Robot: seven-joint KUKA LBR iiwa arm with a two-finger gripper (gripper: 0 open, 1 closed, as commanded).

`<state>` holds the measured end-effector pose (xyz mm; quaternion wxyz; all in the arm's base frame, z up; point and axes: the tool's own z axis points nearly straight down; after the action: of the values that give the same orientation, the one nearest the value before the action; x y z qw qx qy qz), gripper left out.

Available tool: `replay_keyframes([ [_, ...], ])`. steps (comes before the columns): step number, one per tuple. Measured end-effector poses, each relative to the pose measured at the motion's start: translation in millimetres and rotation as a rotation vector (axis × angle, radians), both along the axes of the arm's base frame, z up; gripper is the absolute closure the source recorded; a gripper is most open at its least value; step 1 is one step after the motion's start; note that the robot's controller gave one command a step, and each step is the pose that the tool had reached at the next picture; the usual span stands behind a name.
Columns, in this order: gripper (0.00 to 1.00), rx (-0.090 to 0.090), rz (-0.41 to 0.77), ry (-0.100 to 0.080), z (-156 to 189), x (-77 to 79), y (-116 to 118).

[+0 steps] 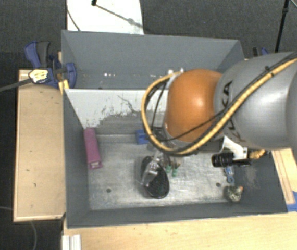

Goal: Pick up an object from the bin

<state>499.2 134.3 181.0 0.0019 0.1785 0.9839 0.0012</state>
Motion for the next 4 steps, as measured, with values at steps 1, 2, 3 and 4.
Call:
replay_keyframes([
  [1, 0.0, 0.0, 0.114, -0.003, 15, -12.1, 7],
  [2, 0.0, 0.004, 0.175, -0.012, -80, -17.0, -32],
  [3, 1.0, 0.005, 0.169, -0.01, -81, -17.4, -32],
  [4, 1.0, -0.002, 0.181, -0.008, 43, 2.7, -70],
])
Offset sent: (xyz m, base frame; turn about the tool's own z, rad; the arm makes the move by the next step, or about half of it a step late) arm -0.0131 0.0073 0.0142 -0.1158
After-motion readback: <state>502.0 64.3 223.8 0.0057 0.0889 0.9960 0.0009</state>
